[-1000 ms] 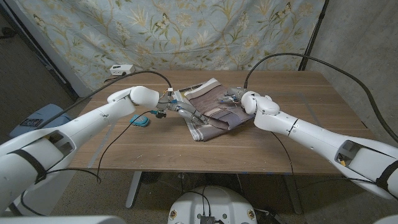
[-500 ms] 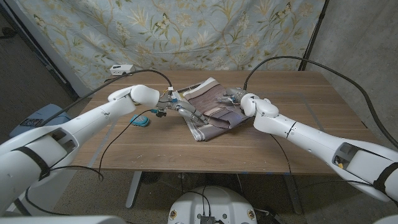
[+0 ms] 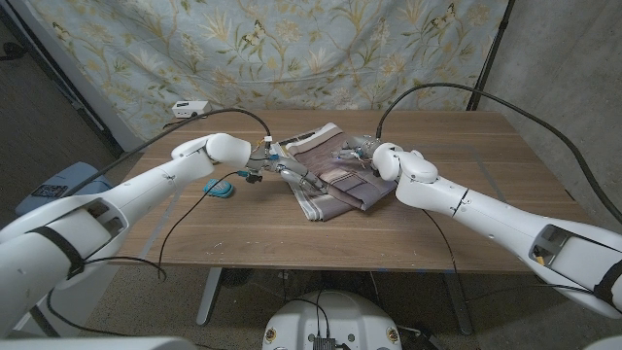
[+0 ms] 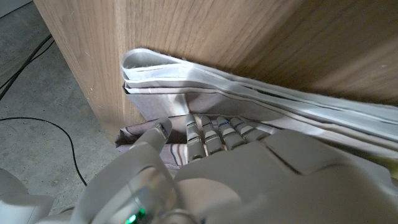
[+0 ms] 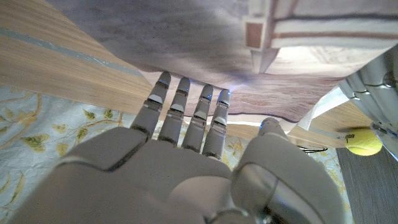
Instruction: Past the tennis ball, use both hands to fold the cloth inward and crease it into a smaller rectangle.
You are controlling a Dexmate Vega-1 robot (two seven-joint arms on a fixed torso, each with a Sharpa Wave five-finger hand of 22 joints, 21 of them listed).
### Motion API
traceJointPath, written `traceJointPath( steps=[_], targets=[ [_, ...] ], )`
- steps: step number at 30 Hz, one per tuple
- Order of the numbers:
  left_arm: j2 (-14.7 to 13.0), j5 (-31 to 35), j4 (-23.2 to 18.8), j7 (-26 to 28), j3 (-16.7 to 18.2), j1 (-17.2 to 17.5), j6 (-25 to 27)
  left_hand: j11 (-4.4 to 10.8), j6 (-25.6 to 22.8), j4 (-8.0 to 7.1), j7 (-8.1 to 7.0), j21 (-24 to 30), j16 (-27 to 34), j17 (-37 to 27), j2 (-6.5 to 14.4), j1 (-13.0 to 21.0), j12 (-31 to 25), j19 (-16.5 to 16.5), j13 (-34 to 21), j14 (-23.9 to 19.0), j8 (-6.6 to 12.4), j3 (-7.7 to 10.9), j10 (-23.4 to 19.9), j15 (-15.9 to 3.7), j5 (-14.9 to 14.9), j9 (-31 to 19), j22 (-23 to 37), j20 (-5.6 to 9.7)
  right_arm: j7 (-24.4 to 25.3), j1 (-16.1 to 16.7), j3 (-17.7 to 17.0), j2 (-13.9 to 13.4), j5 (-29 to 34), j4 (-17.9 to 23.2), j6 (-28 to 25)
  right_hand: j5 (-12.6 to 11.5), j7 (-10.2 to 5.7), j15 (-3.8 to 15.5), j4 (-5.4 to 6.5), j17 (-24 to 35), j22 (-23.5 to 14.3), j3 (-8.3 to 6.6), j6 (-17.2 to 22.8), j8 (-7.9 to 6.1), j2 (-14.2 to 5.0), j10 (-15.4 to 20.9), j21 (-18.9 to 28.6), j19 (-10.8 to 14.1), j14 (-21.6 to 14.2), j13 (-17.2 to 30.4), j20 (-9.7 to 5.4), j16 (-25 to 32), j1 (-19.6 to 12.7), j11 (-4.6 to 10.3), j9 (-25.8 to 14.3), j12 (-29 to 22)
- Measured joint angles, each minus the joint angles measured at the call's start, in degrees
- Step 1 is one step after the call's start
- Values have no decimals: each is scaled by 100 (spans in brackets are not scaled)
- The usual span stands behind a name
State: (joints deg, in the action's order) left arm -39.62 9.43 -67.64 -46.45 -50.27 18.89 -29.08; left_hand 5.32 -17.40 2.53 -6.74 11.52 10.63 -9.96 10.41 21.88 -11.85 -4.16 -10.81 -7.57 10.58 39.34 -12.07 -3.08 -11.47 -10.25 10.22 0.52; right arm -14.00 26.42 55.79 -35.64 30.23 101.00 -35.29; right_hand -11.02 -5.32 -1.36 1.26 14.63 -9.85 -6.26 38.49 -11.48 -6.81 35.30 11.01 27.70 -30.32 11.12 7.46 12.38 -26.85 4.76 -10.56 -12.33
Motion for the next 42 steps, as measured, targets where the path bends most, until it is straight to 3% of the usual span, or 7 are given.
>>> traceJointPath(
  steps=[13,24,42],
  targets=[
    [79,-31,158,6,-42,-51,-91,0,0,0,0,32,-22,-6,0,0,0,-1,0,1,0,0,0,-1,0,0,4,1,-88,161,-137,-263,266,686,-397,-22,0,0,-24,-23,0,-24,0,0,0,-1,0,0,0,0,0,0,0,-1,0,25],
    [171,-36,368,-29,-99,-158,-211,2,0,0,0,69,-22,-7,0,0,0,-1,0,1,0,0,-2,-2,0,0,7,1,-138,541,-310,-693,649,1413,-924,-22,-10,22,-24,-27,0,-23,73,0,0,38,1,0,-22,0,0,0,0,-23,0,25],
    [318,-38,690,-87,-197,-328,-400,11,0,0,0,66,-26,-7,0,0,0,3,0,1,0,0,-11,-2,0,0,4,-1,-159,1121,-470,-1057,1016,1975,-1569,-22,-41,53,-23,-78,-1,-23,103,0,23,94,1,0,-53,0,0,0,23,32,0,24]
  ],
)
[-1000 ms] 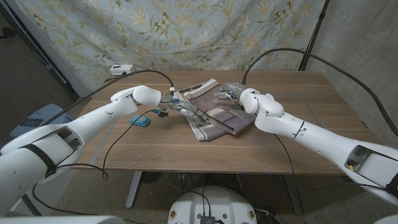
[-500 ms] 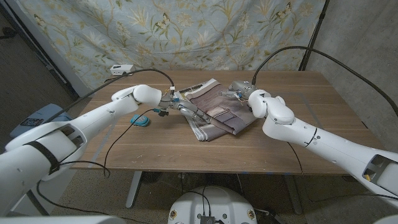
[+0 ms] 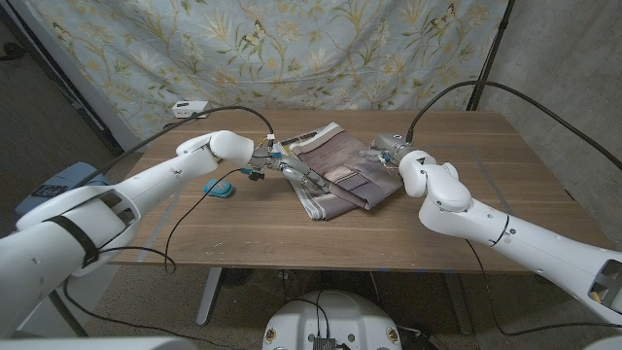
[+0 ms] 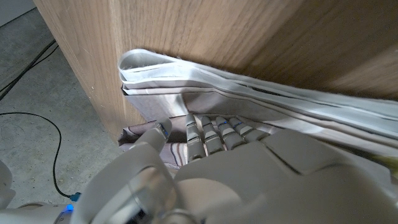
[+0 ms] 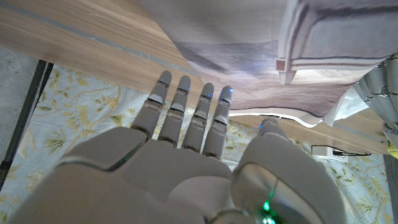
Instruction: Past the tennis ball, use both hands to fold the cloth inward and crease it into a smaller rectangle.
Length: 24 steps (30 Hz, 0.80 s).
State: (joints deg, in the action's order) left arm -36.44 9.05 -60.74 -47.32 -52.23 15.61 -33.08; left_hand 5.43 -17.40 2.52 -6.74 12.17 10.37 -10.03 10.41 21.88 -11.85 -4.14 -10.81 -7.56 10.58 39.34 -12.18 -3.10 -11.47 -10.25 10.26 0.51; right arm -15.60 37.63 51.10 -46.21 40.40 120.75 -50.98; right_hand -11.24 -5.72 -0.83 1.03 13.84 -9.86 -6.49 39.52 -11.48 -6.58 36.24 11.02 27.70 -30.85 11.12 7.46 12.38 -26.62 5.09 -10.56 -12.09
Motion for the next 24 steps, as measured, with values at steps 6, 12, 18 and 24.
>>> traceJointPath(
  steps=[6,12,18,24],
  targets=[
    [10,-7,37,-7,-11,-19,-12,0,0,0,0,-1,0,8,0,0,0,0,0,0,0,0,0,0,0,0,-3,0,6,126,-23,-29,17,41,-98,0,0,0,0,-1,0,0,0,0,0,6,0,0,0,0,0,0,0,6,0,0],
    [11,-16,43,-7,-13,-21,-14,0,0,13,0,-16,-1,20,0,0,0,-2,0,10,0,-13,0,-10,0,0,-2,2,161,275,-60,2,-51,0,-133,0,-31,0,0,-1,0,0,30,0,0,6,0,0,0,0,0,0,0,6,0,23],
    [10,-25,43,-2,-13,-15,-14,0,0,16,0,-20,-1,14,0,0,0,-3,0,10,0,-16,0,-10,0,0,0,3,348,370,-76,80,-192,-105,-100,0,-31,45,0,-28,0,0,29,0,0,6,0,0,-3,0,0,0,0,6,1,23],
    [3,-26,27,18,-12,-3,-13,0,0,16,0,-20,-1,12,0,0,0,-1,0,10,0,-16,1,-10,0,0,2,1,574,450,-91,172,-366,-258,40,0,-31,54,0,-34,-1,0,29,0,0,5,0,0,-12,-1,0,-1,0,5,1,23]
  ],
)
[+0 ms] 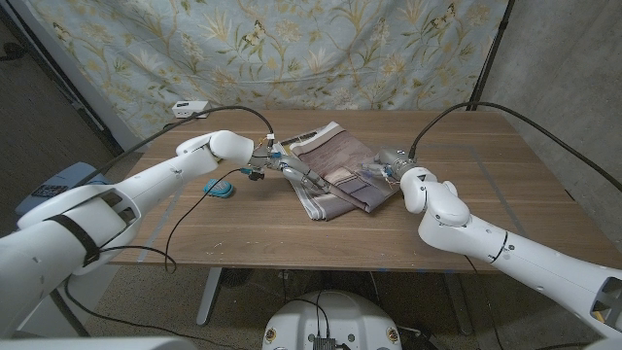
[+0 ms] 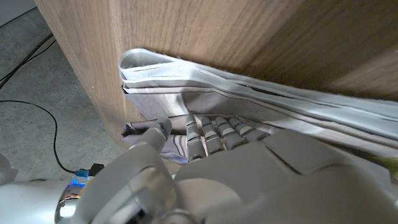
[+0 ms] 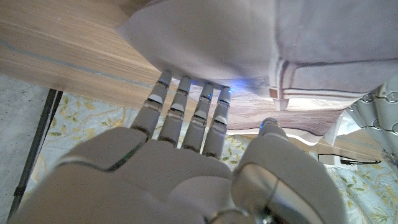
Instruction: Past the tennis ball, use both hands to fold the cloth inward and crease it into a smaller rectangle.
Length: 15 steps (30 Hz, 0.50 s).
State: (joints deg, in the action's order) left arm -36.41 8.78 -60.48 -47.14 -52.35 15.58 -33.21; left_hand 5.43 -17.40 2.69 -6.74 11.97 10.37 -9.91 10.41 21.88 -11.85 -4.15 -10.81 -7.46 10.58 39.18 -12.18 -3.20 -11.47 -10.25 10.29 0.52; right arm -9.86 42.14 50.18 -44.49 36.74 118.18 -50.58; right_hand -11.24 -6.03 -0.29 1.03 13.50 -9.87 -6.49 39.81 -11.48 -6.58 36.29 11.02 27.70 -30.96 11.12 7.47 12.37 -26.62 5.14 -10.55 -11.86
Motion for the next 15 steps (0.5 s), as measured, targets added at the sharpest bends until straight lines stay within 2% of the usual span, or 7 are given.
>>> traceJointPath(
  steps=[8,15],
  targets=[
    [-27,-2,-69,24,17,33,41,0,0,0,0,-6,0,5,0,0,0,1,0,0,0,0,0,0,0,0,0,-1,379,94,-1,183,-262,-332,321,0,0,46,0,-7,3,0,0,0,0,32,-1,-1,-48,0,0,-5,0,31,-1,-1],
    [-51,-2,-111,42,33,53,62,0,0,0,0,-17,0,13,0,0,0,0,0,0,0,0,0,0,0,0,-1,0,706,145,4,314,-469,-619,617,0,-24,50,0,-3,14,0,25,0,-23,63,-4,12,-52,0,-13,7,23,2,-1,-1]
  ],
)
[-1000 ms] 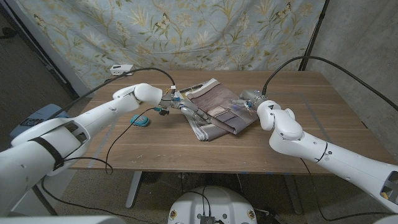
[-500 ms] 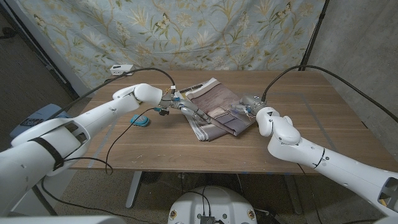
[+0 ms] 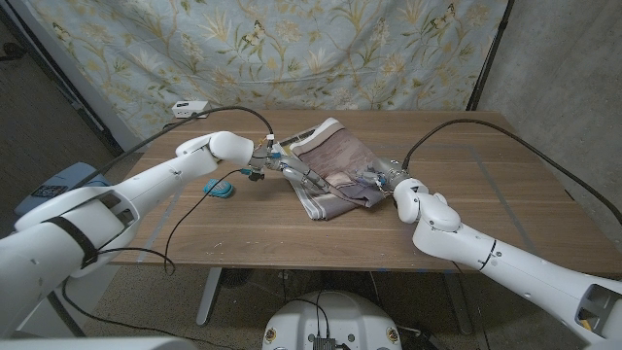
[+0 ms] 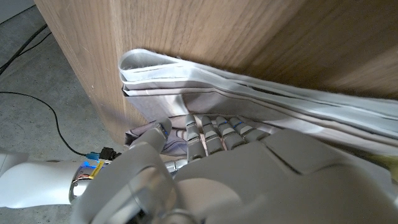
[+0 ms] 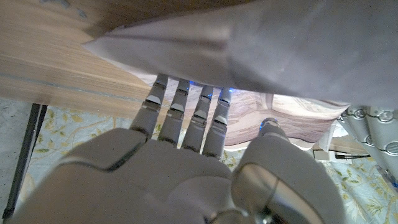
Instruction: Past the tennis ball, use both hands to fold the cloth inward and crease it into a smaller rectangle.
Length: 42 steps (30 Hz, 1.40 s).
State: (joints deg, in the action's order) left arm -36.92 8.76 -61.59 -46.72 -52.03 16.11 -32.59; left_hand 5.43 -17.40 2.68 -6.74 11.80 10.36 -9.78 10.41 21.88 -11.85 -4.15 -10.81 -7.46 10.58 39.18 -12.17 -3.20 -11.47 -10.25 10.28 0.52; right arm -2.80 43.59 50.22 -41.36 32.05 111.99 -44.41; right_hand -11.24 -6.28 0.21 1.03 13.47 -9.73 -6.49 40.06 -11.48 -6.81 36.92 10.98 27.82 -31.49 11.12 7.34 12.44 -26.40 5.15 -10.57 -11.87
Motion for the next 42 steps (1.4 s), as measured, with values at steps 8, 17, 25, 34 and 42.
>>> traceJointPath(
  steps=[8,17,25,34,42],
  targets=[
    [-51,-14,-58,14,28,32,19,0,0,0,0,-15,-17,5,0,0,0,-1,0,-5,0,0,0,5,0,0,-2,1,204,18,19,89,-151,-182,181,0,-6,22,0,-33,2,0,6,0,24,23,-22,8,-23,-2,-8,6,23,21,0,1],
    [-159,-40,-185,45,92,113,36,0,0,0,0,-30,-17,2,0,0,0,-1,0,-13,0,0,0,13,0,0,-4,1,80,-58,114,24,-150,138,111,0,-6,40,-24,-12,-11,-24,6,0,23,23,6,8,-41,-1,-8,-1,23,21,0,0],
    [-332,-67,-444,102,205,253,110,0,0,18,0,-14,-17,2,0,0,0,9,0,-13,0,-14,0,13,0,0,-5,-10,-191,-206,213,-55,100,473,-61,0,-6,27,-35,-17,-13,-34,6,0,23,24,3,9,-27,0,-9,22,23,22,0,22],
    [-524,-100,-733,175,347,406,226,0,0,42,0,16,-15,-8,0,0,0,7,0,-13,0,10,0,14,0,0,0,-10,-446,-357,329,-90,494,800,-237,0,-6,27,-64,-16,-13,-31,6,0,23,53,4,9,-27,0,-8,22,23,-7,0,22],
    [-720,-156,-1094,255,517,590,424,0,0,42,0,19,-15,-8,0,0,0,-38,-1,-13,0,10,0,13,0,0,9,-55,-575,-376,357,-61,821,999,-331,0,-6,8,-64,-16,-13,-31,6,0,23,53,4,9,-48,0,-8,22,23,-8,0,22]
  ],
)
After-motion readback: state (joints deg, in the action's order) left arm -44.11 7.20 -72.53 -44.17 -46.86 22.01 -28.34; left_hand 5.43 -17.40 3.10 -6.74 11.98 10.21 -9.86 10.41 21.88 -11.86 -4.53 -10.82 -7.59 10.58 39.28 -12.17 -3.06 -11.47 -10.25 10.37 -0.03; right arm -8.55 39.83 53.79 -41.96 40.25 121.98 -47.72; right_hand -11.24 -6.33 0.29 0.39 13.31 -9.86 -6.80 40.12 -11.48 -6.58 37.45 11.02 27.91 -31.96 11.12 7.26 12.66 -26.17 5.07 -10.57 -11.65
